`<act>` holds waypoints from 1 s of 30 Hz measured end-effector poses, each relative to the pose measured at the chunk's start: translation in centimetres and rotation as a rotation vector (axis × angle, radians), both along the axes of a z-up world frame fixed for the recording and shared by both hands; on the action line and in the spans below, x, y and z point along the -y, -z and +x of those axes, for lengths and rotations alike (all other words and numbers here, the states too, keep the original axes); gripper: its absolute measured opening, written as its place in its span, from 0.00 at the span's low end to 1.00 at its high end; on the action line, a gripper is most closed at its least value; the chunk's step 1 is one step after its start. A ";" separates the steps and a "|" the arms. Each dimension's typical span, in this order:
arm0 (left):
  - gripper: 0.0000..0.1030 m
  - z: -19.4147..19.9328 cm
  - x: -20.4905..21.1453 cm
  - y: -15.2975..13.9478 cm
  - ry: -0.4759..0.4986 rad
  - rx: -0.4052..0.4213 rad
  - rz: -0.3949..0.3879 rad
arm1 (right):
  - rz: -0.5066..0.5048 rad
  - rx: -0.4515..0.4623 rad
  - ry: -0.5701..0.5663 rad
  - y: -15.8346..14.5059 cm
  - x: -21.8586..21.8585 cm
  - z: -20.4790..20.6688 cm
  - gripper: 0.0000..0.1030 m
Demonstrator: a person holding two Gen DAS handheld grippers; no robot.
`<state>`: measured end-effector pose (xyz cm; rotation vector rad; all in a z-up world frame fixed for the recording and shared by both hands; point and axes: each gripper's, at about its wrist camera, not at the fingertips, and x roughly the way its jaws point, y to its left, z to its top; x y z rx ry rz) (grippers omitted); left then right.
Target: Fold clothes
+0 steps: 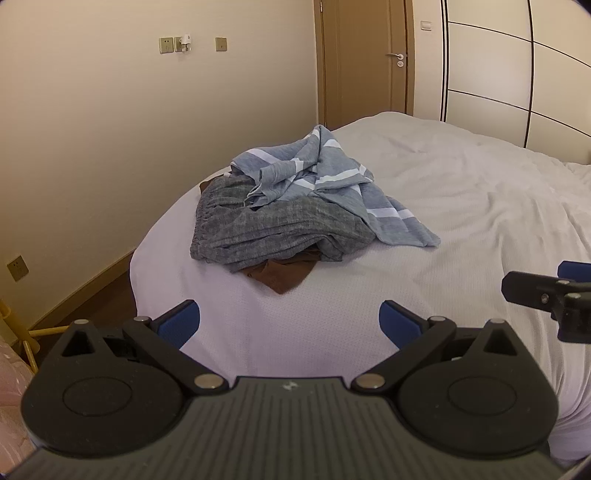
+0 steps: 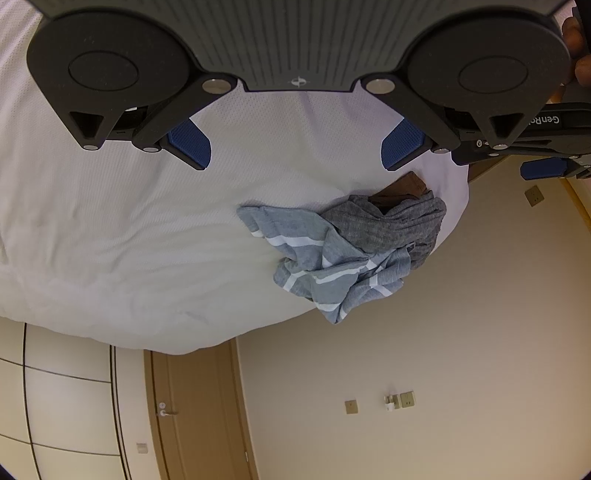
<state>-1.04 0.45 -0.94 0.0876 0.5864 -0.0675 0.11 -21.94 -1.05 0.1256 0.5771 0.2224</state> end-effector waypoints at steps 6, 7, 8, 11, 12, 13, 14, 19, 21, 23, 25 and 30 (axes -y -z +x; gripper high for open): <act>0.99 0.1 -0.4 0.1 -0.007 0.003 0.005 | 0.000 -0.004 0.002 0.1 0.1 0.1 0.98; 0.99 0.2 -0.5 0.1 -0.008 0.003 0.004 | 0.001 -0.004 0.003 0.1 0.1 0.1 0.98; 0.99 0.2 -0.5 0.2 -0.008 0.002 0.004 | 0.000 -0.006 0.003 0.2 0.1 0.1 0.98; 0.99 0.5 -0.7 0.4 -0.006 -0.002 0.000 | -0.001 -0.010 0.001 0.3 0.0 0.3 0.98; 0.99 0.6 -0.8 0.4 -0.004 -0.003 -0.002 | -0.001 -0.012 0.000 0.4 0.0 0.3 0.98; 0.99 0.8 -0.9 0.5 -0.002 -0.004 -0.004 | -0.002 -0.013 -0.001 0.4 0.0 0.4 0.98; 0.99 1.0 -0.9 0.5 0.000 -0.003 -0.007 | -0.003 -0.015 -0.002 0.5 -0.1 0.5 0.98; 0.99 2.6 -1.2 0.5 0.021 0.017 0.015 | -0.011 -0.024 -0.004 0.9 -0.1 1.1 0.98; 0.99 3.8 -1.4 0.4 0.038 0.030 0.038 | -0.017 -0.027 -0.005 1.0 -0.1 1.5 0.98; 0.99 5.3 -1.4 0.2 0.073 0.049 0.074 | -0.023 -0.024 -0.008 1.1 -0.1 2.1 0.98; 0.99 7.3 -1.2 0.0 0.129 0.081 0.121 | -0.034 -0.013 -0.020 1.0 -0.2 2.8 0.98; 0.92 12.9 -1.0 -0.2 0.257 0.138 0.191 | -0.119 0.055 -0.104 1.2 -1.2 5.8 0.95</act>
